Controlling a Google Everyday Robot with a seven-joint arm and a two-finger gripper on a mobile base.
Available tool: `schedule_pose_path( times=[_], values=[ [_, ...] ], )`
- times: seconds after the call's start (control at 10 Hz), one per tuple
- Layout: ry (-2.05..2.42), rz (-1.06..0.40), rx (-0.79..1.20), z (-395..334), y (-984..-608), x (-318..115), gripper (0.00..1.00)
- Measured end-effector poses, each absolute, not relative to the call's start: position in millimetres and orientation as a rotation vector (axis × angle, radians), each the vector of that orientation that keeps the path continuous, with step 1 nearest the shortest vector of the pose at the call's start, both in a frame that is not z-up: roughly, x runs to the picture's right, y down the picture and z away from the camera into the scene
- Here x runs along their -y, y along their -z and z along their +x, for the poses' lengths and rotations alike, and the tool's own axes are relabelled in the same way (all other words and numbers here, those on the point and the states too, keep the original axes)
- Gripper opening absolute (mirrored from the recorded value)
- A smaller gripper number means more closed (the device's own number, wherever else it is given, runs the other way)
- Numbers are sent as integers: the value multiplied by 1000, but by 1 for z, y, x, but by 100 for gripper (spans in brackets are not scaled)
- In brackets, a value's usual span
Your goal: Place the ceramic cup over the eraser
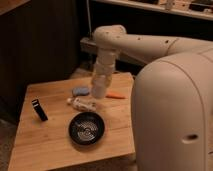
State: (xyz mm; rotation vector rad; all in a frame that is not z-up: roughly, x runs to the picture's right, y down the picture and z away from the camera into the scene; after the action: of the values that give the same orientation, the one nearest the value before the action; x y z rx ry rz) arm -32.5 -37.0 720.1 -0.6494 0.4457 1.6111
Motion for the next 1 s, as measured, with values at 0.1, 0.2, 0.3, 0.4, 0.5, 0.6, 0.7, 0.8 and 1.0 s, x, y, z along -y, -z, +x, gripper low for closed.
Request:
schedule_pose_path(
  times=[0.1, 0.2, 0.3, 0.4, 0.5, 0.6, 0.7, 0.8, 1.0],
  values=[
    [-1599, -634, -436, -35, -716, 38, 0],
    [-1598, -631, -434, -35, -716, 38, 0],
    [-1600, -631, -433, -36, -716, 38, 0],
    [-1601, -631, -434, -36, -717, 38, 0],
    [-1601, -632, -433, -36, -716, 38, 0],
    [-1602, -632, -434, -35, -717, 38, 0],
    [-1602, -632, -434, -35, -717, 38, 0],
    [-1601, -636, -432, -36, -716, 37, 0],
    [-1553, -650, -386, -51, -701, 38, 0]
  ],
)
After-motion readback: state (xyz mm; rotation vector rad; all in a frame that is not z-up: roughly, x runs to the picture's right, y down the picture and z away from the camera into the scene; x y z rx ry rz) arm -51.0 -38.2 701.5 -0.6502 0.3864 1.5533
